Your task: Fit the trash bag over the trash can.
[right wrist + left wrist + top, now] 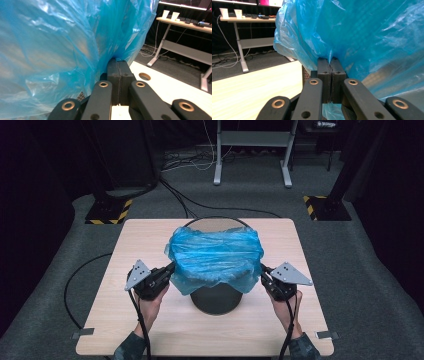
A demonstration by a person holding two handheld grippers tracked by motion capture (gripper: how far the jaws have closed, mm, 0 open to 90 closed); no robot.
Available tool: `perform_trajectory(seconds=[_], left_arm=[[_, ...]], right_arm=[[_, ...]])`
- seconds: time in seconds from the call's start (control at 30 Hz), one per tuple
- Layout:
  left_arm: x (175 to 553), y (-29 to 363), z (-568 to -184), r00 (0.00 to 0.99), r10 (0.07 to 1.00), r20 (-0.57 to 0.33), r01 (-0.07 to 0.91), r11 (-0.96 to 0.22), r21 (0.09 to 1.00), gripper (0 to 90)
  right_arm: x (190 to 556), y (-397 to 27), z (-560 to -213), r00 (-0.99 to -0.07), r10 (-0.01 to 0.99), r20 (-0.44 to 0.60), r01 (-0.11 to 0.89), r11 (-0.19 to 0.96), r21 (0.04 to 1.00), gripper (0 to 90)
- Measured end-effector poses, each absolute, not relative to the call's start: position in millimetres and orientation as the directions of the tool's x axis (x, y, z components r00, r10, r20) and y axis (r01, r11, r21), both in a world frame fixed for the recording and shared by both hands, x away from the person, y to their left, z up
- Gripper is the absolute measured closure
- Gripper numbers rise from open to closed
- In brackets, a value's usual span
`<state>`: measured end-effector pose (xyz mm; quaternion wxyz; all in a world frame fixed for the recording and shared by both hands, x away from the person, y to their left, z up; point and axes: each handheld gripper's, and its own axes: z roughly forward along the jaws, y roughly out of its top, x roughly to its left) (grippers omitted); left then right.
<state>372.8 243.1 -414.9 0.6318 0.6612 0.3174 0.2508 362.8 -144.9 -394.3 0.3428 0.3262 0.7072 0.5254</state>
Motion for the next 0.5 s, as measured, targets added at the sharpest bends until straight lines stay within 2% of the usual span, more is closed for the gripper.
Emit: perform_trajectory(seconds=[0.1,0.13,0.27,0.4,0.5], left_arm=[[371.0,246.6,-412.1,0.661,0.747,-0.068,0.102,0.000,0.995,77.7],[370.4,248.7,-410.7,0.658,0.749,-0.070,0.103,0.003,0.995,72.4],[363.0,258.8,-403.0,0.650,0.756,-0.076,0.090,0.023,0.996,56.6],[355.0,269.8,-393.3,0.641,0.765,-0.063,0.060,0.033,0.998,48.3],[353.9,280.0,-386.6,0.637,0.768,-0.070,0.046,0.053,0.998,45.9]], right_arm=[[360.3,-147.8,-393.7,-0.539,0.829,-0.151,0.101,0.241,0.965,87.5],[360.4,-149.9,-393.0,-0.534,0.832,-0.149,0.105,0.240,0.965,81.3],[359.0,-165.1,-387.2,-0.529,0.842,-0.106,0.114,0.195,0.974,67.7],[351.9,-181.7,-374.9,-0.528,0.845,-0.085,0.096,0.159,0.983,60.8],[347.7,-191.1,-366.8,-0.522,0.849,-0.086,0.088,0.153,0.984,57.8]])
